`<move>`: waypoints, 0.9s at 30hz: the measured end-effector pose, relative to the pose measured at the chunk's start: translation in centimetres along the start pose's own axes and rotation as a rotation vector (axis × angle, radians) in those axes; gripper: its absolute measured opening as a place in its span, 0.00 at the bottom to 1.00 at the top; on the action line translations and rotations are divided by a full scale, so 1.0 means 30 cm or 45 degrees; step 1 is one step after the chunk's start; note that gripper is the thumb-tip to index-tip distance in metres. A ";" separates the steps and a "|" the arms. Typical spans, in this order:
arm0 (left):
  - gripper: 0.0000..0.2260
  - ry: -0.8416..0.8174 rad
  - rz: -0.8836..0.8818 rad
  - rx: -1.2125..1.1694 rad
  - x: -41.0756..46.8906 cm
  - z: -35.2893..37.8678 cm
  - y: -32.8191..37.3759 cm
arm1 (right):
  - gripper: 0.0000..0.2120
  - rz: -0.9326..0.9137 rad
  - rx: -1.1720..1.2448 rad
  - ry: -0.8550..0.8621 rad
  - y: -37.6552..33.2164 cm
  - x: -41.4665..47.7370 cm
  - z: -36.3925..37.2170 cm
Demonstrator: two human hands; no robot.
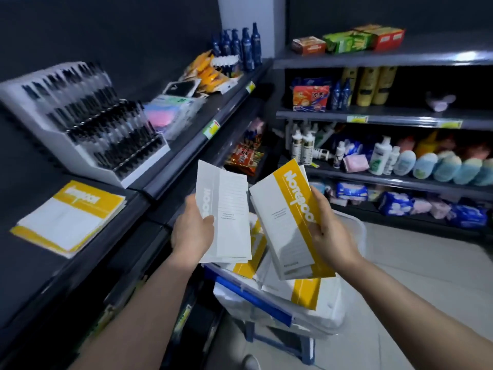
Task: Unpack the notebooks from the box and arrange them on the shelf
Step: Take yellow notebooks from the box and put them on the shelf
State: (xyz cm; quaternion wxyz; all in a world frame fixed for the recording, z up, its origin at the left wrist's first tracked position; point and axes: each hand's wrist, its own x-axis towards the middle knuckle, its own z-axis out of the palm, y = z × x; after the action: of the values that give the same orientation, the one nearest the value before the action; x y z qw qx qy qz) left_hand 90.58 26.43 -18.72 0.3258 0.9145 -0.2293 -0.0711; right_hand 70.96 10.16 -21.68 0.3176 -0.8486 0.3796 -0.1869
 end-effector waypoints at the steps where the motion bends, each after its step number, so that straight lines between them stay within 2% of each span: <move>1: 0.18 0.043 -0.009 0.006 -0.033 -0.023 -0.002 | 0.34 -0.041 0.014 0.002 -0.022 -0.002 -0.004; 10: 0.23 0.591 -0.319 -0.028 -0.339 -0.357 -0.185 | 0.36 -0.442 0.111 -0.200 -0.331 -0.103 0.086; 13: 0.20 0.769 -0.428 -0.112 -0.429 -0.488 -0.264 | 0.35 -0.544 0.206 -0.304 -0.453 -0.144 0.156; 18: 0.19 1.034 -0.524 -0.253 -0.556 -0.724 -0.438 | 0.34 -0.594 0.425 -0.487 -0.662 -0.206 0.318; 21: 0.20 1.112 -0.584 -0.288 -0.609 -0.853 -0.540 | 0.35 -0.589 0.483 -0.549 -0.788 -0.244 0.426; 27: 0.18 1.091 -0.631 -0.302 -0.652 -1.043 -0.732 | 0.33 -0.609 0.540 -0.547 -1.035 -0.283 0.581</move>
State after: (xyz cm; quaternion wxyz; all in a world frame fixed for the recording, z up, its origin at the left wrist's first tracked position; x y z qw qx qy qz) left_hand 90.22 68.15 -8.55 0.4654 0.8452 0.1583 0.2099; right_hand 91.55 39.39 -13.87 0.5060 -0.8483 0.0487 -0.1479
